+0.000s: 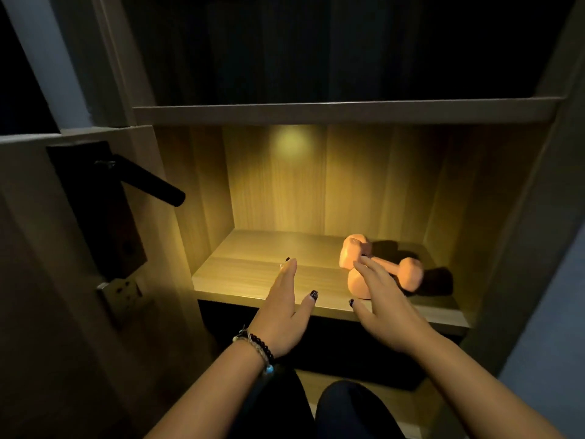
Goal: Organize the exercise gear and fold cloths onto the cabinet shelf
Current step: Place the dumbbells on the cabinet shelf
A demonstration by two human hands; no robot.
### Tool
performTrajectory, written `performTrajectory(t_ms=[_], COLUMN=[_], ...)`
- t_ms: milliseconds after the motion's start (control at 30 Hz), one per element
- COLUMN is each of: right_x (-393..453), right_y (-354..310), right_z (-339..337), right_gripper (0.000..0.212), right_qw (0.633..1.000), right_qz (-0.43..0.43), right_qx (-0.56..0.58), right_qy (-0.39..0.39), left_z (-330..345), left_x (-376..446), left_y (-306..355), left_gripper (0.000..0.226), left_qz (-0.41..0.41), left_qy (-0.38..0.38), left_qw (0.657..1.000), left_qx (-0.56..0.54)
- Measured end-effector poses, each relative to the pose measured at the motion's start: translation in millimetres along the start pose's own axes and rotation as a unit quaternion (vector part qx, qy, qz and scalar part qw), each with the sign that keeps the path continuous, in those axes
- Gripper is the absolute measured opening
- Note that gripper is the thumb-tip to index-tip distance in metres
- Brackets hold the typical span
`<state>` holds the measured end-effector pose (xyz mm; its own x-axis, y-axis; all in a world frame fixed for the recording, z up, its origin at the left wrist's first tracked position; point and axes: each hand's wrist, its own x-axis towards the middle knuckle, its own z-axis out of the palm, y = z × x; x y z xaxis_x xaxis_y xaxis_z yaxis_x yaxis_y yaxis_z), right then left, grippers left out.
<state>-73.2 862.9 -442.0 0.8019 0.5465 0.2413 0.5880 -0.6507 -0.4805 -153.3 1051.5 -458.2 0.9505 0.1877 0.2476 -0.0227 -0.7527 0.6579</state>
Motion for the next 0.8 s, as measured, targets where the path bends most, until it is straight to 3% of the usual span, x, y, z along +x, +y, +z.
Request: performTrajectory(t_ms=[200, 333, 433, 633, 800], right_x=[-14, -16, -5, 31, 65], right_y=[8, 24, 40, 73, 105], right_z=[-46, -59, -63, -57, -45], right_gripper=[0.070, 0.073, 0.076, 0.077, 0.073], right_qw=[0.999, 0.998, 0.997, 0.994, 0.984], right_qz=[0.033, 0.054, 0.072, 0.099, 0.161], right_qx=[-0.022, -0.017, -0.014, -0.020, -0.047], right_qy=[0.034, 0.013, -0.020, -0.044, -0.059], left_z=[-1, 9, 25, 69, 120], left_x=[-4, 5, 22, 76, 108], left_y=[21, 27, 27, 16, 7], left_gripper=[0.079, 0.107, 0.119, 0.119, 0.122], left_qz=[0.063, 0.060, 0.045, -0.027, -0.060], left_qy=[-0.020, -0.009, 0.003, 0.027, -0.025], left_qw=[0.997, 0.998, 0.997, 0.982, 0.976], left_qx=[0.025, -0.015, -0.056, -0.185, -0.206])
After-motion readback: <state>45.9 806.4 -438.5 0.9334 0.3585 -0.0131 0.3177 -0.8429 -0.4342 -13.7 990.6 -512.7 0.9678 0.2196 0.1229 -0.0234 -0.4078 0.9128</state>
